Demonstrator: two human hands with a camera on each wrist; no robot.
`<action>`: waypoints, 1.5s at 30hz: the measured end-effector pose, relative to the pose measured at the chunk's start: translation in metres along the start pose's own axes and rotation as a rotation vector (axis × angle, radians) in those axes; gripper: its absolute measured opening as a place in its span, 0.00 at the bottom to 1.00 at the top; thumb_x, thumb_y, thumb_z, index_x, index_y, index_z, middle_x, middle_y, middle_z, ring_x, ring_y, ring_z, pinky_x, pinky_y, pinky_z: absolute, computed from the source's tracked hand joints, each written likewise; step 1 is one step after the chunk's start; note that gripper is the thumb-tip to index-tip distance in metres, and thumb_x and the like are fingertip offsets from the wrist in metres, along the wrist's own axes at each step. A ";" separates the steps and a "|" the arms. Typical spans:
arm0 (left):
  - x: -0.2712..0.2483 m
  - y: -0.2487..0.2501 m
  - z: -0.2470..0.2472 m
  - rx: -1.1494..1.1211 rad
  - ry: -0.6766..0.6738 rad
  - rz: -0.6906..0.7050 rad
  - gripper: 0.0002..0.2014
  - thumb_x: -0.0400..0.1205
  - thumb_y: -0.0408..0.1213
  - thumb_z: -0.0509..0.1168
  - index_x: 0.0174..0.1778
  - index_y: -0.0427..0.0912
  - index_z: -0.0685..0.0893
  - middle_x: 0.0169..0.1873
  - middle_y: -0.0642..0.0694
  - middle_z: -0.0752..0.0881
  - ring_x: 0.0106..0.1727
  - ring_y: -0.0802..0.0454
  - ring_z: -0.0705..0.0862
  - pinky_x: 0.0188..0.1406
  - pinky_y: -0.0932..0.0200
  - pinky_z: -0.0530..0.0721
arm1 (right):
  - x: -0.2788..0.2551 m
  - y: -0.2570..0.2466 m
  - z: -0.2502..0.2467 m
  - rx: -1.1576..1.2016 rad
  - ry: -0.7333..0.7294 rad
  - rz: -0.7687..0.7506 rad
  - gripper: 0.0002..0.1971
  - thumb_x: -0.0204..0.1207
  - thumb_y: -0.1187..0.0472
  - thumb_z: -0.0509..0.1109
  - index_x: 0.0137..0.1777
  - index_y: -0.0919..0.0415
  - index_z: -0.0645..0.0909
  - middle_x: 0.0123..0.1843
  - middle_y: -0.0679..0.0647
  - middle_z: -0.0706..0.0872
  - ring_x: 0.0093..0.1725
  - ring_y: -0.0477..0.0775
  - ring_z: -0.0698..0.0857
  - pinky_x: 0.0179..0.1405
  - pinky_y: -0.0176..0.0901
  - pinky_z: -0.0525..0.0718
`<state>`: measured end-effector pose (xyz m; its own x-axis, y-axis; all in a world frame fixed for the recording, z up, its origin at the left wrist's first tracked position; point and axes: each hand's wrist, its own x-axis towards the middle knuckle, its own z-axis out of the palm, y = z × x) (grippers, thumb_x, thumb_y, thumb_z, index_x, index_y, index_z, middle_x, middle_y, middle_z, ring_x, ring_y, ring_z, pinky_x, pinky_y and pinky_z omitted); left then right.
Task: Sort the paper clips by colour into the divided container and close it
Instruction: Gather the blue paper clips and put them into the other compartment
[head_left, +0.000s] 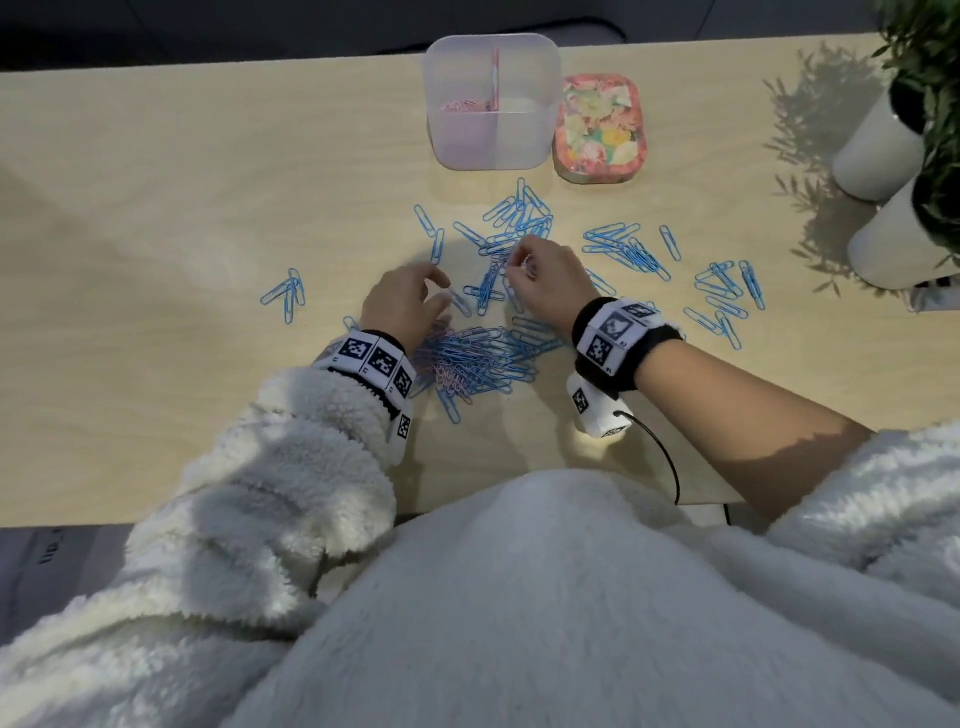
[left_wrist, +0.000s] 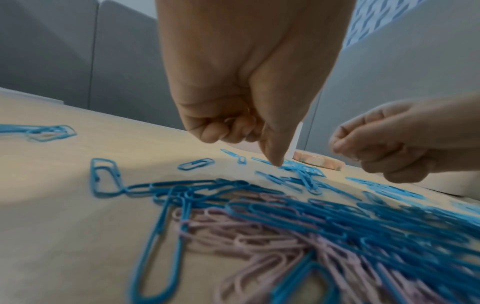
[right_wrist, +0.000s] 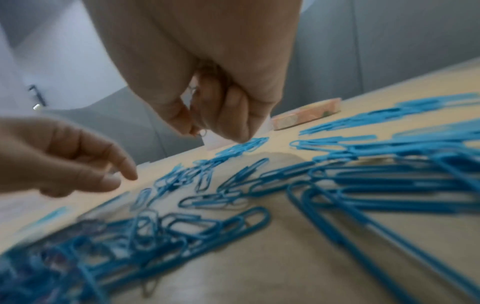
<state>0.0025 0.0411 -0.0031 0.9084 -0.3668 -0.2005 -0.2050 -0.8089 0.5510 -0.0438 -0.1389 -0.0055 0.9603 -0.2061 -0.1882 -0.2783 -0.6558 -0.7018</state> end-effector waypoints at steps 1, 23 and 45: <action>-0.002 0.001 0.000 0.014 -0.016 0.009 0.07 0.76 0.37 0.65 0.48 0.44 0.85 0.25 0.53 0.70 0.36 0.47 0.74 0.36 0.59 0.67 | -0.001 0.001 -0.004 0.112 0.010 0.061 0.06 0.77 0.62 0.61 0.41 0.61 0.76 0.31 0.52 0.75 0.31 0.53 0.71 0.33 0.41 0.67; -0.006 0.000 0.000 -0.032 -0.049 -0.015 0.09 0.80 0.40 0.64 0.46 0.39 0.85 0.29 0.46 0.76 0.37 0.45 0.76 0.37 0.58 0.69 | -0.027 0.009 0.003 -0.074 -0.259 0.002 0.04 0.70 0.60 0.74 0.37 0.57 0.80 0.29 0.42 0.74 0.29 0.40 0.73 0.37 0.39 0.68; -0.012 0.016 0.012 0.289 -0.297 0.160 0.06 0.81 0.37 0.59 0.47 0.39 0.79 0.47 0.43 0.83 0.49 0.42 0.82 0.46 0.49 0.79 | 0.084 -0.072 -0.081 0.568 -0.235 0.438 0.18 0.79 0.72 0.43 0.36 0.60 0.71 0.27 0.53 0.69 0.23 0.47 0.71 0.17 0.32 0.61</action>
<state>-0.0165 0.0269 -0.0013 0.7217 -0.5795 -0.3786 -0.4660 -0.8112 0.3533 0.0548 -0.1682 0.0849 0.7616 -0.1598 -0.6280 -0.6426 -0.0611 -0.7638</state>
